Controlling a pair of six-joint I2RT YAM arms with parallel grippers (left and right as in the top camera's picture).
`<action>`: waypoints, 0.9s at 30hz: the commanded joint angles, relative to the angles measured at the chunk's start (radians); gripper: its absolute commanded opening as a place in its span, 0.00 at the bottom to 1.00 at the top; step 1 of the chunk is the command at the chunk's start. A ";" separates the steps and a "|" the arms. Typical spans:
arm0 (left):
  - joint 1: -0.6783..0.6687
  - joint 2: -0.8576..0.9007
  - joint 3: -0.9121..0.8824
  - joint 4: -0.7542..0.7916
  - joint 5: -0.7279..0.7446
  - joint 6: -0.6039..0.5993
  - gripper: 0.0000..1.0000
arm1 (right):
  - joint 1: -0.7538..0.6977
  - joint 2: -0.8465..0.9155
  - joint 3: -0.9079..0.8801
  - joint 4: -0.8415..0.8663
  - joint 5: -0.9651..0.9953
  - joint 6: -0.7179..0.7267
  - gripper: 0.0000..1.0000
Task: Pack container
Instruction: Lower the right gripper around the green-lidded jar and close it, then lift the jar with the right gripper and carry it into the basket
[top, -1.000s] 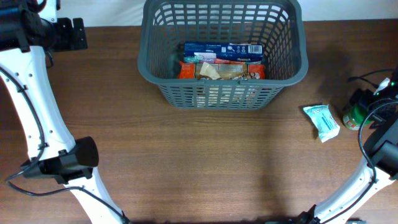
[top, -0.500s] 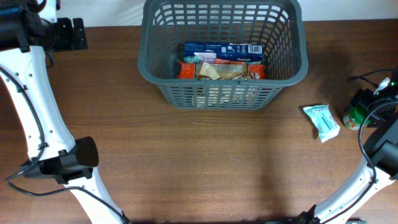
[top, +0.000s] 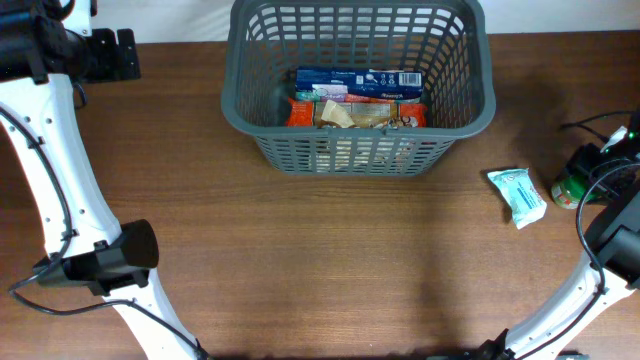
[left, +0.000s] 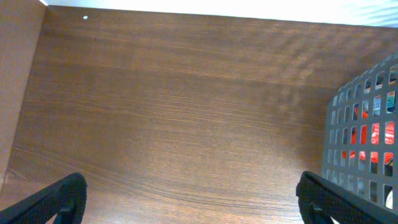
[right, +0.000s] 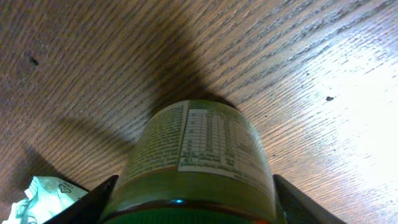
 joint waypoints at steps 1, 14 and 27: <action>0.005 0.002 -0.002 -0.001 0.000 -0.017 0.99 | 0.004 0.007 -0.007 -0.008 -0.006 0.007 0.60; 0.005 0.002 -0.003 -0.001 0.000 -0.017 0.99 | 0.004 -0.019 0.015 -0.032 -0.035 0.033 0.43; 0.005 0.002 -0.002 -0.001 0.000 -0.017 0.99 | 0.055 -0.343 0.442 -0.212 -0.201 0.033 0.25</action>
